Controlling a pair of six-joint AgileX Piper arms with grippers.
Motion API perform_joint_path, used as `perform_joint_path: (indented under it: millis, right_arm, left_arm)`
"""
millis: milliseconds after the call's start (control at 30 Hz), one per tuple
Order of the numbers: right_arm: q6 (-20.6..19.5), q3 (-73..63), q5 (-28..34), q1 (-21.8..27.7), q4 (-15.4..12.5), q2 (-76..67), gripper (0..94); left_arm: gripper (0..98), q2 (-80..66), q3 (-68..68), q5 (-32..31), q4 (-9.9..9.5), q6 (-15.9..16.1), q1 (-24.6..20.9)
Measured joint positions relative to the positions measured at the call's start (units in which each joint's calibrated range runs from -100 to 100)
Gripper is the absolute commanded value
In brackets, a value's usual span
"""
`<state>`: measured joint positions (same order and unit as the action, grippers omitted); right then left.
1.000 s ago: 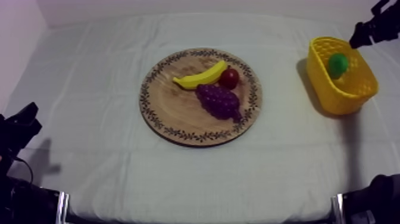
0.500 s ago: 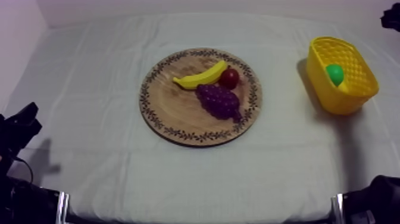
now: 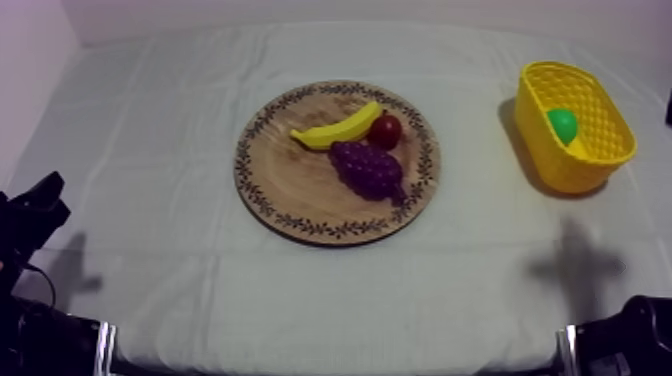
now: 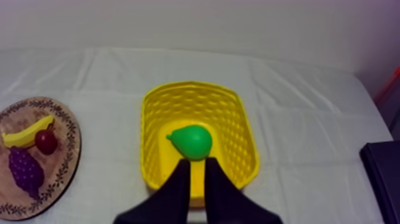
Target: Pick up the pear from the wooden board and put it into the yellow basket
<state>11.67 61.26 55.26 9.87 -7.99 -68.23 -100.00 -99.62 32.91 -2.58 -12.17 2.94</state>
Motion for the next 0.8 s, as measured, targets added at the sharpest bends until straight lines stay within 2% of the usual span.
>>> perform_joint_path:
  millis: [200, 433, 600, 800]
  right_arm:
    - [-3.0, 14.1, -6.3, -2.6, 4.5, -12.9, 4.7]
    - [-3.8, 29.6, -13.0, -2.8, 6.9, -22.6, 2.9]
    - [-5.2, 36.6, -13.5, -3.0, 7.1, -26.4, 3.3]
    - [-7.7, 37.6, -13.7, -3.0, 7.2, -27.3, 2.3]
  left_arm:
    - [0.1, 0.0, 0.0, 0.0, 0.0, 0.0, 0.0]
    - [0.1, 0.0, 0.0, 0.0, 0.0, 0.0, 0.0]
    - [0.1, 0.0, 0.0, 0.0, 0.0, 0.0, 0.0]
    - [0.1, 0.0, 0.0, 0.0, 0.0, 0.0, 0.0]
